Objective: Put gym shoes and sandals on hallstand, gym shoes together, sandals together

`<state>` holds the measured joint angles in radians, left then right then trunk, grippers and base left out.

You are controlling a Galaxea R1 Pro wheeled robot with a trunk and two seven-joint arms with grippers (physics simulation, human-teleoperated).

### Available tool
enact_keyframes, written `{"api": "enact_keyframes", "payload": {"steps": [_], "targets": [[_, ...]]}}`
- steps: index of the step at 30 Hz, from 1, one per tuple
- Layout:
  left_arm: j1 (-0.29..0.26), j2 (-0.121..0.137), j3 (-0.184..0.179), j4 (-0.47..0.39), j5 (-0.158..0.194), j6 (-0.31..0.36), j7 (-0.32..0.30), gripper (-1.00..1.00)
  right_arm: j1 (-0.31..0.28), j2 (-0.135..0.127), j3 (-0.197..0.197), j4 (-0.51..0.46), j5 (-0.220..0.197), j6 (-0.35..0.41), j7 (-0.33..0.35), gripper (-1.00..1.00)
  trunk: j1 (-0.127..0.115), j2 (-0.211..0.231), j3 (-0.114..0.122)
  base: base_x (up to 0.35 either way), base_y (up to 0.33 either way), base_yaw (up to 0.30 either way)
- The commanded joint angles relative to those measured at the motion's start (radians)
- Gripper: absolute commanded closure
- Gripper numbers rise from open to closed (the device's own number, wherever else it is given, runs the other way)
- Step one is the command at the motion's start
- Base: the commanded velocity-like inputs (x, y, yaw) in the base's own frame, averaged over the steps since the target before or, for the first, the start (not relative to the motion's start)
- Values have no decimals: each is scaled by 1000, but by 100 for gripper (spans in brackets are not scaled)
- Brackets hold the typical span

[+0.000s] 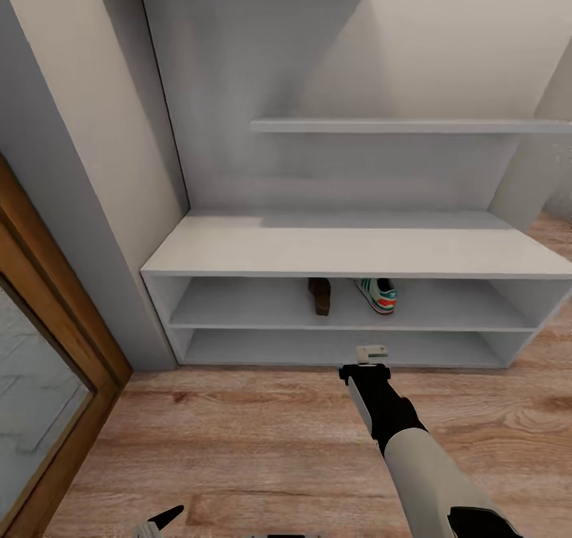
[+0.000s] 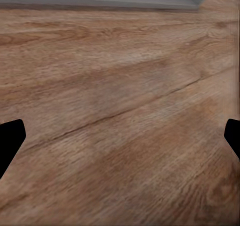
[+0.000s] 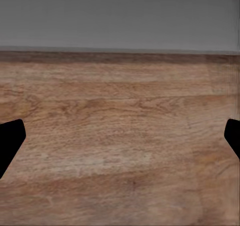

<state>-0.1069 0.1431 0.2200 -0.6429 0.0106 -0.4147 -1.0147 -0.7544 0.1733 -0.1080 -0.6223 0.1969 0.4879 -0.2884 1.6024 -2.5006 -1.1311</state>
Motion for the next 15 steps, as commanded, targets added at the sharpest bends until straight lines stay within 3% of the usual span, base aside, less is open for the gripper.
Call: {"api": "enact_keyframes", "payload": {"steps": [1,10,15], "targets": [[0,0,2,0,1,-2,-5,-100,0,1,-4,-1,10,6,3,-100,-1,0,-1,-194,-229,0],[0,2,3,0,0,-1,-2,-100,0,1,-5,0,10,4,4,-100,-1,0,-1,-40,-242,0],[0,3,4,0,-1,-2,-1,-100,1,1,-5,10,11,0,9,-100,-1,0,-1,0,-20,0]]}}
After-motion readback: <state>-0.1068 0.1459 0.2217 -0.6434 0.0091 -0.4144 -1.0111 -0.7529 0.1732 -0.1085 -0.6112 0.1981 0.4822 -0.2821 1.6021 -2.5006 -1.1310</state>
